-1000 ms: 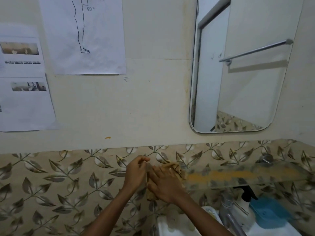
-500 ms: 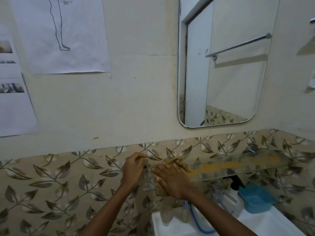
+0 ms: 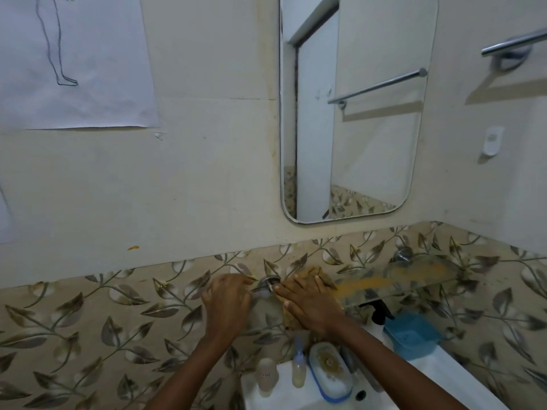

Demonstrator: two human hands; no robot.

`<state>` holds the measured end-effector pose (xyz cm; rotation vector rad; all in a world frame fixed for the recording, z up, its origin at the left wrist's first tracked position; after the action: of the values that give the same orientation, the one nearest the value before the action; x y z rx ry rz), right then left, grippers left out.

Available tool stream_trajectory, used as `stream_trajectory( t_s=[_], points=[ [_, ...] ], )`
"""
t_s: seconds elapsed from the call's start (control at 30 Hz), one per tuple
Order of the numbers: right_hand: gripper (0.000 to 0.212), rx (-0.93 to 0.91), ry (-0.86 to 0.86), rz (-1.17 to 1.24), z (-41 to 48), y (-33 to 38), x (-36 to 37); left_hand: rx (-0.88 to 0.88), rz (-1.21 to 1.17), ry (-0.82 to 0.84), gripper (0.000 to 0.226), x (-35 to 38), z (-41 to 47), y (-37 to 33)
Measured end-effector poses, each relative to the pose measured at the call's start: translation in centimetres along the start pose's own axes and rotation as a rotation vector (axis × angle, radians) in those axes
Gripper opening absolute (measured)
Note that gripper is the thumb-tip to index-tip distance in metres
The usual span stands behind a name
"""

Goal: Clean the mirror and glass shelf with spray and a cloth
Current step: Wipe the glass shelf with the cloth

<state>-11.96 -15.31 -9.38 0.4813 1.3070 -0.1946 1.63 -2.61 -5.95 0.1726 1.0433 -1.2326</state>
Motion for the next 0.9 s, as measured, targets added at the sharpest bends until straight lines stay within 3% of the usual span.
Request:
stream_trajectory(
  t_s=[0.1,0.2,0.9],
  points=[
    [0.045,0.019,0.002,0.042,-0.1,-0.7,-0.3,0.132,0.263,-0.026,0.026,0.5,-0.2,-1.6],
    [0.045,0.032,0.002,0.036,-0.1,-1.5,-0.4,0.189,0.342,-0.022,0.029,0.9,-0.4,-2.3],
    [0.045,0.212,-0.004,-0.024,-2.9,-13.2,-2.8,0.207,0.372,0.032,0.035,2.2,-0.5,-1.6]
  ],
)
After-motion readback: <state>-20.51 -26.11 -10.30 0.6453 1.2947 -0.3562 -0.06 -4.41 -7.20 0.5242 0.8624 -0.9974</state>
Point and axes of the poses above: each hand's wrist, its own z-axis towards the middle knuckle, its own x-axis out of the palm, y = z × x, the point moved 5 cm from there along z, towards the middle knuckle, and after that the axes turned 9 degrees about z, right-handed, at the moved point
